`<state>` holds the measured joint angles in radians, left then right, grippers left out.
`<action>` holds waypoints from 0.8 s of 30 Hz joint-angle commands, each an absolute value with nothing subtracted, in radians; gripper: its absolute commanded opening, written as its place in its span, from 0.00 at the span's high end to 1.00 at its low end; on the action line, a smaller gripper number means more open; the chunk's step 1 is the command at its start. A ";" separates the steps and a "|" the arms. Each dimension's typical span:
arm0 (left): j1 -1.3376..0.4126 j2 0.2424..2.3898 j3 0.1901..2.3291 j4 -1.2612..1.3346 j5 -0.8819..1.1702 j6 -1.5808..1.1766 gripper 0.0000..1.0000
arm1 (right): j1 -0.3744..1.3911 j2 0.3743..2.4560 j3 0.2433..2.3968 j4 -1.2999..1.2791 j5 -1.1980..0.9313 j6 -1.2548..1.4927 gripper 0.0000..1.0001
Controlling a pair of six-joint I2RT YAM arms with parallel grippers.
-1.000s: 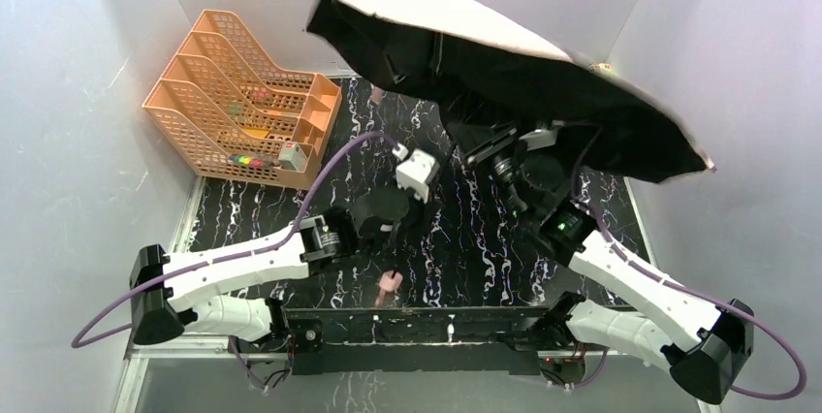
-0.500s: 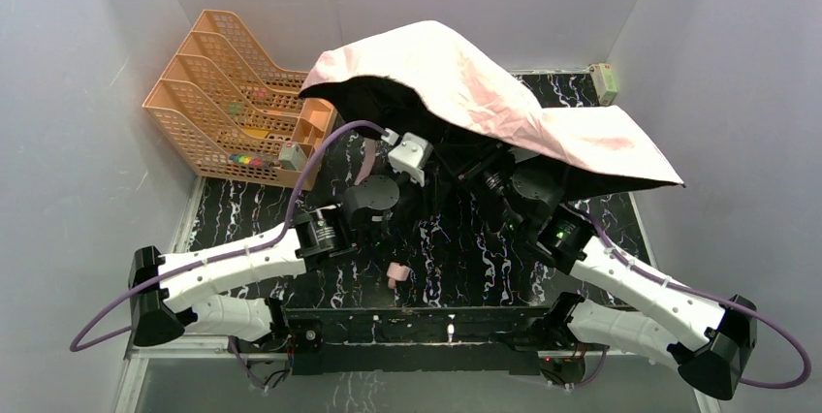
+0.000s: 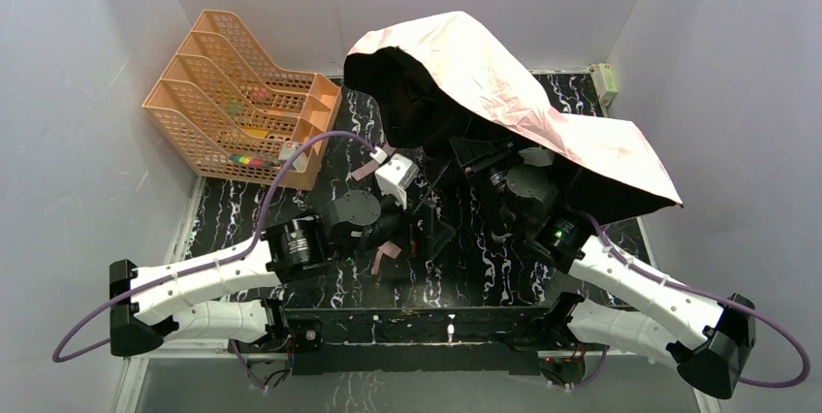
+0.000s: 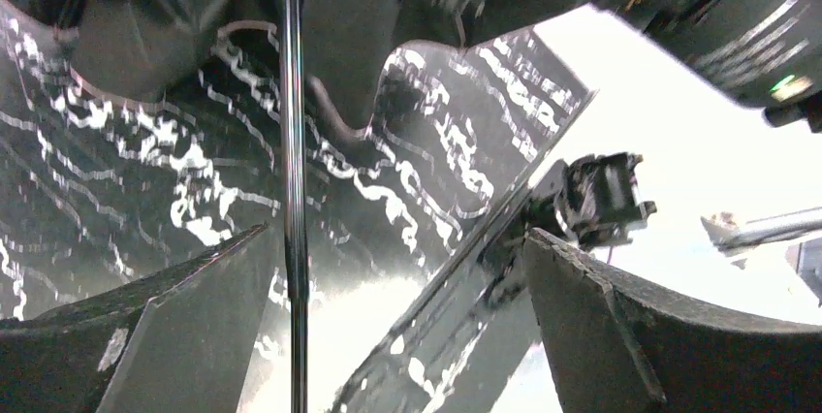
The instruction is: Put away the umbrella
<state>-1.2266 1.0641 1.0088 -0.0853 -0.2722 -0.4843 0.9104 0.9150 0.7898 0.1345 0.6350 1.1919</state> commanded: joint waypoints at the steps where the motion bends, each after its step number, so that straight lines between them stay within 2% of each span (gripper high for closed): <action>1: -1.242 1.004 0.999 -0.274 -0.253 -0.533 0.02 | 0.910 0.910 0.847 0.203 0.707 1.160 1.00; 9: -1.242 0.960 1.050 -0.480 -0.260 -0.519 0.02 | 0.907 0.906 0.832 0.183 0.692 1.164 1.00; 11: -1.243 0.958 1.051 -0.497 -0.243 -0.521 0.07 | 0.907 0.909 0.831 0.184 0.694 1.167 1.00; 16: -1.243 0.943 1.013 -0.502 -0.216 -0.541 0.27 | 0.906 0.915 0.842 0.176 0.695 1.167 1.00; 24: -1.243 0.913 0.980 -0.509 -0.209 -0.543 0.32 | 0.907 0.910 0.839 0.152 0.695 1.184 1.00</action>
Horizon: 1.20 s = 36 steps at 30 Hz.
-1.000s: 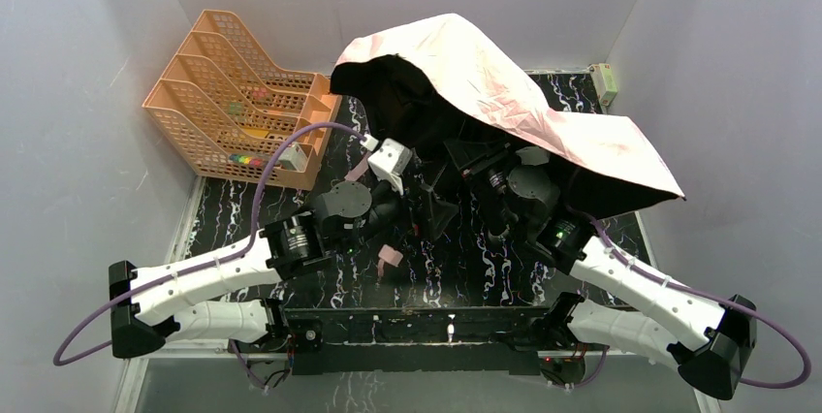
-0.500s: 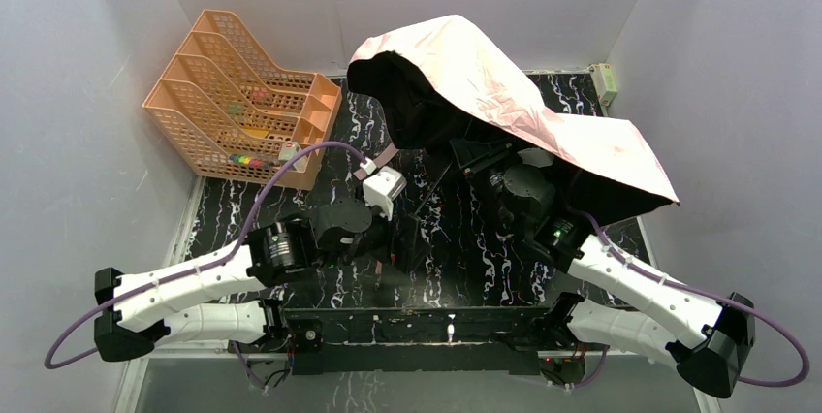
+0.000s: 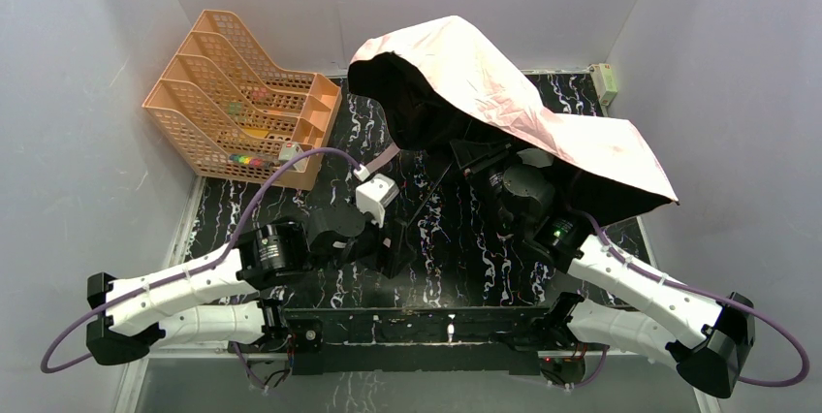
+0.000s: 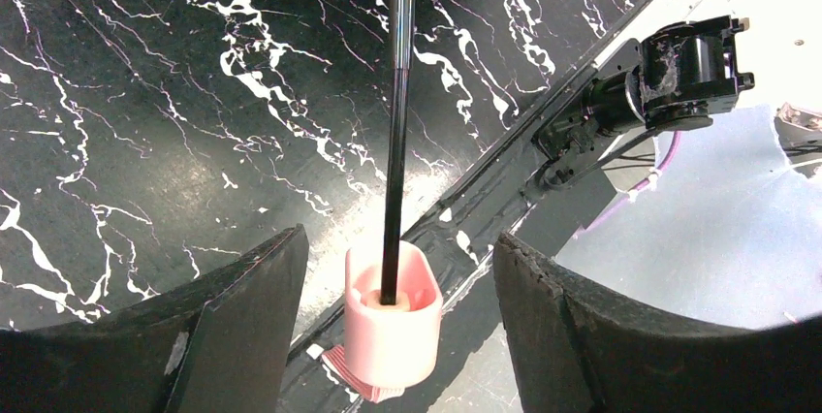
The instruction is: Put away the umbrella
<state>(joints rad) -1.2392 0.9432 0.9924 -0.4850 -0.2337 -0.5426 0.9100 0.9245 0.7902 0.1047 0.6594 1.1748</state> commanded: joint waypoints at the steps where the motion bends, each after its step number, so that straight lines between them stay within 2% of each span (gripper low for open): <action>1: -1.243 0.913 0.980 -0.511 -0.204 -0.538 0.33 | 0.907 0.911 0.839 0.148 0.697 1.188 1.00; 4: -1.243 0.915 0.983 -0.521 -0.184 -0.520 0.37 | 0.906 0.912 0.841 0.146 0.707 1.195 1.00; 8: -1.243 0.922 0.984 -0.535 -0.180 -0.510 0.49 | 0.907 0.912 0.842 0.142 0.711 1.200 1.00; 20: -1.243 0.942 0.979 -0.544 -0.158 -0.508 0.59 | 0.906 0.901 0.835 0.126 0.718 1.222 1.00; 25: -1.243 0.935 0.975 -0.544 -0.179 -0.509 0.77 | 0.907 0.897 0.831 0.124 0.716 1.227 1.00; 29: -1.243 0.936 0.974 -0.546 -0.238 -0.516 1.00 | 0.906 0.894 0.824 0.118 0.713 1.231 1.00; 33: -1.243 0.933 0.934 -0.484 -0.353 -0.531 1.00 | 0.904 0.872 0.810 0.108 0.698 1.189 1.00; 36: -1.243 0.912 0.904 -0.363 -0.471 -0.530 1.00 | 0.904 0.883 0.832 0.057 0.606 1.113 1.00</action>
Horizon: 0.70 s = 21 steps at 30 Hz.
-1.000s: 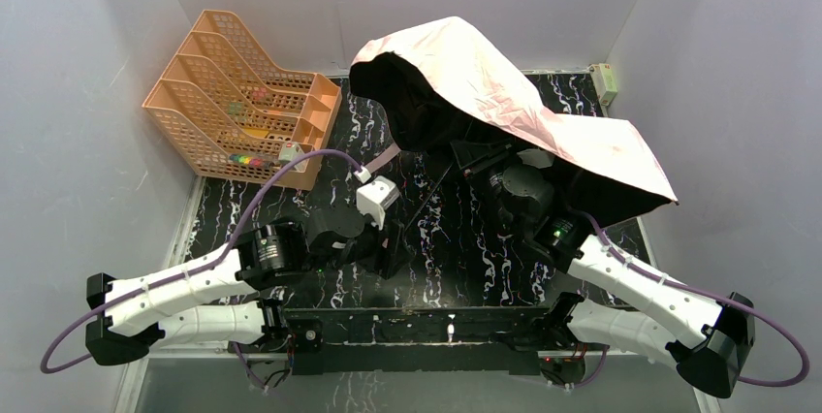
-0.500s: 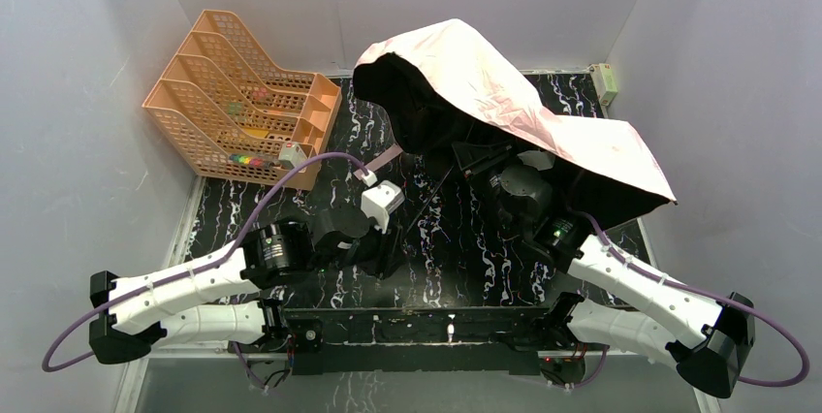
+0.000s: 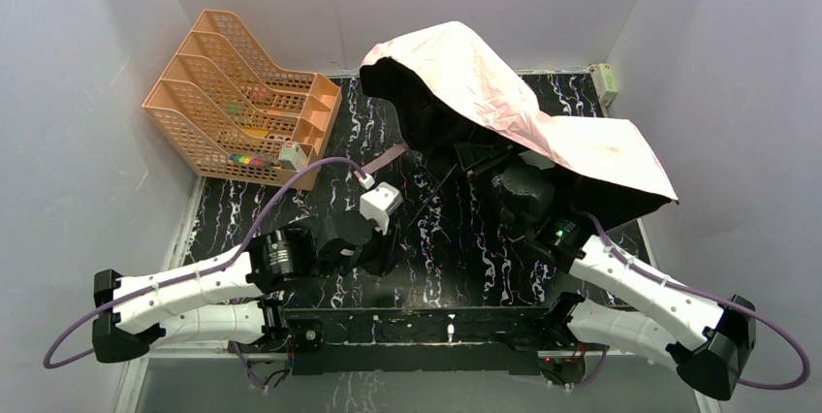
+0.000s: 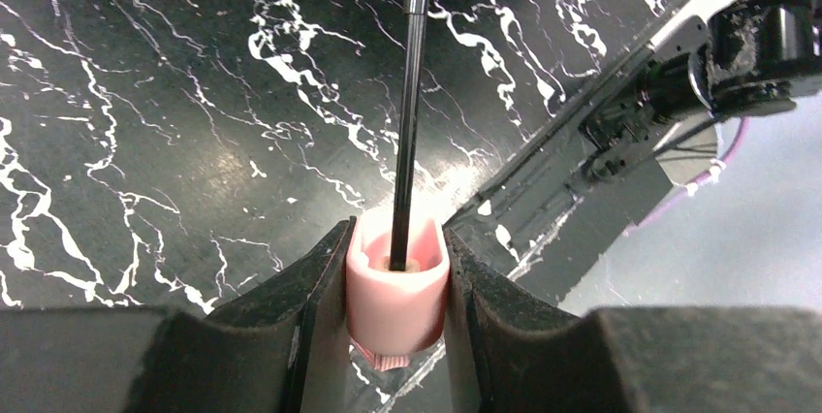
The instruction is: Put away the umbrella
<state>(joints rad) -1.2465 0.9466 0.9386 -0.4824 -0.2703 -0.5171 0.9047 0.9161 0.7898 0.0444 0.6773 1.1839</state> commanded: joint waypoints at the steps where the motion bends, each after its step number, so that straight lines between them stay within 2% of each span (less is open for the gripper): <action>1: -1.243 0.908 0.901 -0.318 -0.519 -0.524 1.00 | 0.904 0.892 0.843 0.033 0.577 1.104 1.00; 8: -1.243 1.034 0.962 0.059 -0.664 -0.303 1.00 | 0.905 0.932 0.792 0.074 0.320 1.154 1.00; 13: -1.240 1.170 1.038 0.118 -0.704 -0.213 1.00 | 0.941 0.934 0.750 0.146 0.239 1.197 1.00; 21: -1.220 1.253 1.093 0.129 -0.749 -0.192 1.00 | 0.999 0.923 0.772 0.111 0.204 1.258 1.00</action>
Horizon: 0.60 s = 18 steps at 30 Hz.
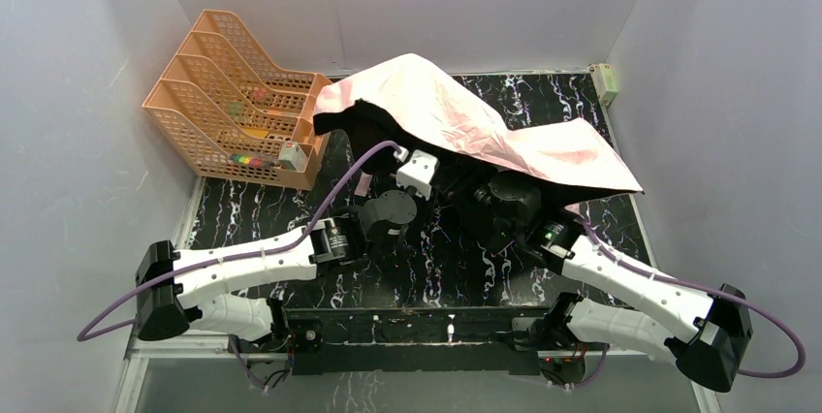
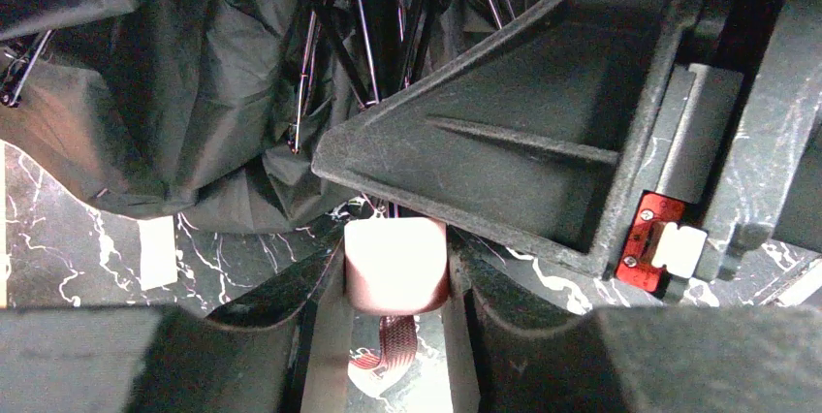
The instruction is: Put away the umbrella
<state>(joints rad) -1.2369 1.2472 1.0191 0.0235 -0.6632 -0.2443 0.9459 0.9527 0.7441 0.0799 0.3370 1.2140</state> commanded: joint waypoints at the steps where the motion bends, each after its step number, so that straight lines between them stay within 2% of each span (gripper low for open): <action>1: -1.220 1.257 1.097 0.123 -0.756 -0.190 1.00 | 1.003 0.920 0.777 0.112 0.199 1.264 1.00; 6: -1.220 1.289 1.183 0.029 -0.768 -0.187 1.00 | 1.056 0.968 0.884 0.095 0.174 1.284 1.00; 10: -1.221 1.333 1.373 -0.269 -0.773 -0.273 1.00 | 1.119 1.030 1.014 0.011 0.181 1.296 1.00; 18: -1.247 1.406 1.698 -0.795 -0.778 -0.454 1.00 | 1.302 1.084 1.083 0.018 0.289 1.374 1.00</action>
<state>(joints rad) -1.2591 1.3083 1.5341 -0.6434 -0.7521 -0.3336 1.1191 1.0519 1.0252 -0.0208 0.5167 1.3231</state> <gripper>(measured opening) 0.310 0.314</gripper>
